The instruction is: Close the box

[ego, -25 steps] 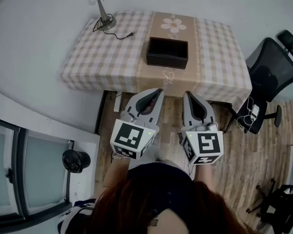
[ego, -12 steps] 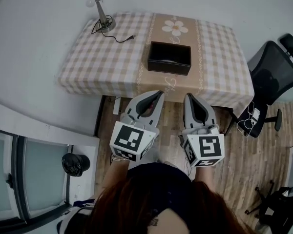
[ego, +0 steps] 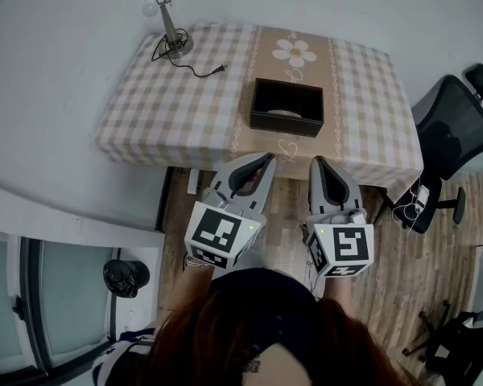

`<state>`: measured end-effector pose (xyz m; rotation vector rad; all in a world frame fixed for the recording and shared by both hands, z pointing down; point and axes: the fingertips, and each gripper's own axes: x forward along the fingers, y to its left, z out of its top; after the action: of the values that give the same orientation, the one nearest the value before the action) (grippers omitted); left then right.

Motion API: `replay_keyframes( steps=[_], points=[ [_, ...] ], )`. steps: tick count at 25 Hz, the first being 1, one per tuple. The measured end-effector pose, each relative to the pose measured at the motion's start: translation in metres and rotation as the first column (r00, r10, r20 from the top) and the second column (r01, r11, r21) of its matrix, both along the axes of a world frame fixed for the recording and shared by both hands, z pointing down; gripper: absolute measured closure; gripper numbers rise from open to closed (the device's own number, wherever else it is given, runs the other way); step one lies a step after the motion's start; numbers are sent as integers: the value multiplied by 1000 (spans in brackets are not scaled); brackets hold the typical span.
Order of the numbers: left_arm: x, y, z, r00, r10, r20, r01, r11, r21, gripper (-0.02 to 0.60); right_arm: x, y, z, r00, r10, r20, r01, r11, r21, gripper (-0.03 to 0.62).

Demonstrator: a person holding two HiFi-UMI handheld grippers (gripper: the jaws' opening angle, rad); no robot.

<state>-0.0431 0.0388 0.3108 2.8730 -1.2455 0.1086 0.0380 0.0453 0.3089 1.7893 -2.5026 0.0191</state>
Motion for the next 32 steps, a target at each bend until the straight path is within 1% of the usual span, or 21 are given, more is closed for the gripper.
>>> replay_keyframes(
  steps=[12,22,32],
  points=[
    [-14,-32,1,999,39,-10,-39,999,-2,560,-14,-33,-4,998,52,-25,-51,999,12,577],
    [-15,-50,5,998,57,-18,-58,998,-19,560,-11,-48,-4,996,68,61,-67,998,-10,577],
    [-6,-74,7,998,64,-15,-64,998,-24,560,-5,-69,-2,996,61,61,-60,998,-20,577]
  ],
)
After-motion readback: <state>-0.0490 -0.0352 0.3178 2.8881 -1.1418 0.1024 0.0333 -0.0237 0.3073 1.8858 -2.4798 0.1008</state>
